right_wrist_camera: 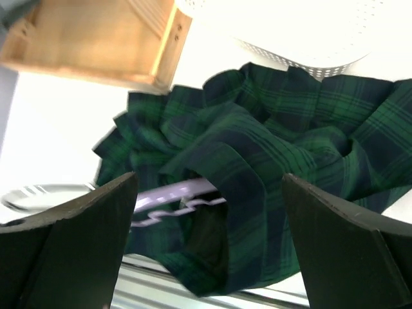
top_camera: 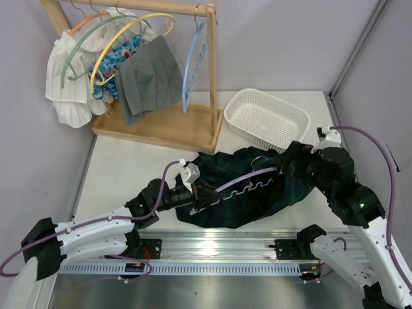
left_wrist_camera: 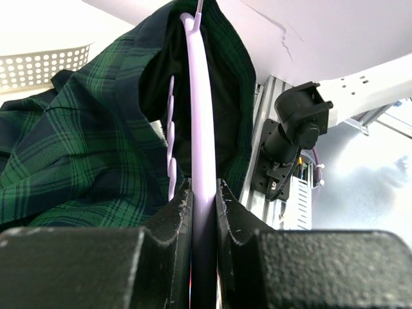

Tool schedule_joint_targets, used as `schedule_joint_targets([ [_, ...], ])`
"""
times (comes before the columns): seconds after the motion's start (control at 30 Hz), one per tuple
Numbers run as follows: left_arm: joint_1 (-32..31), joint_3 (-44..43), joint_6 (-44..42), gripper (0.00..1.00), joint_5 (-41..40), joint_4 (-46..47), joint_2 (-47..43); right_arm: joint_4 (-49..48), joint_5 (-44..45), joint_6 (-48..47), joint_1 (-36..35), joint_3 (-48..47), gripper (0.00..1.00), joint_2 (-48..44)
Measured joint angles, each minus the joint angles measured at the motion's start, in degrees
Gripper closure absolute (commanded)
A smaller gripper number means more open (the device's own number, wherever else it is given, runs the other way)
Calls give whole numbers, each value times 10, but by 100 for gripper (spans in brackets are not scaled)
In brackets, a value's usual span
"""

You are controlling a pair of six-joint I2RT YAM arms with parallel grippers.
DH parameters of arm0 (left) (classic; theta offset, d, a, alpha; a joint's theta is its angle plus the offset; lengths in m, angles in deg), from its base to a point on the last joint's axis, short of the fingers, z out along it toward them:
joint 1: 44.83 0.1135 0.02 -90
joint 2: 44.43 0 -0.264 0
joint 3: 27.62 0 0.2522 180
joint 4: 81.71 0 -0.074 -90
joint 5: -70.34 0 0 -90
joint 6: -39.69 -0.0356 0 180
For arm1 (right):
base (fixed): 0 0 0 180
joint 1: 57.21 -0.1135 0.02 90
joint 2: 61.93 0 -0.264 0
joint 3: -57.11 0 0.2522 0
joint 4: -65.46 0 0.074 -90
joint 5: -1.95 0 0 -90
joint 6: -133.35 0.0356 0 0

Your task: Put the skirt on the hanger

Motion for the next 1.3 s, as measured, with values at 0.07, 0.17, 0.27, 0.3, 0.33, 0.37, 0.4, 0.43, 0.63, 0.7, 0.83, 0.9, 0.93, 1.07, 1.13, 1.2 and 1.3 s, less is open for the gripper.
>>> schedule_joint_targets([
  [0.07, 0, 0, 0, 100, 0, 0, 2, 9, 14, 25, 1, -33, 1, 26],
  [0.17, 0, 0, 0, 100, 0, 5, 12, 22, 24, 56, 1, -69, 1, 59],
  [0.27, 0, 0, 5, 100, 0, 16, 26, 19, 18, 58, 1, -64, 1, 59],
  [0.3, 0, 0, 6, 100, 0, 20, 31, 17, 10, 53, 1, -57, 1, 51],
  [0.33, 0, 0, 8, 100, -1, 24, 36, 1, -9, 41, 1, -37, 1, 30],
  [0.37, 0, 0, 10, 100, -2, 27, 41, -9, -26, 26, 1, -15, 1, 3],
  [0.4, 0, 0, 14, 100, -2, 30, 45, -15, -46, 13, 1, 5, 1, -26],
  [0.43, 0, 0, 16, 100, -2, 31, 48, -21, -62, 1, 1, 21, 1, -52],
  [0.63, 0, 0, 30, 100, -6, 38, 54, -61, -148, -53, 0, 38, 3, -96],
  [0.7, 0, 0, 30, 100, -9, 38, 54, -71, -164, -68, -1, 42, 3, -83],
  [0.83, 0, 0, 34, 100, -10, 38, 56, -80, -183, -94, -3, 43, 7, -63],
  [0.9, 0, 0, 35, 100, -10, 38, 58, -86, -192, -103, -4, 43, 8, -52],
  [0.93, 0, 0, 35, 100, -10, 38, 58, -90, -198, -105, -6, 43, 8, -45],
  [1.07, 0, -4, 35, 100, -10, 37, 60, -120, -214, -109, -20, 48, 9, -20],
  [1.13, 0, -10, 35, 100, -10, 36, 63, -134, -217, -109, -31, 53, 9, -11],
  [1.2, 0, -12, 35, 100, -11, 33, 63, -145, -216, -108, -45, 57, 12, -3],
  [1.3, -1, -19, 35, 100, -15, 28, 67, -158, -197, -104, -75, 65, 15, 9],
])
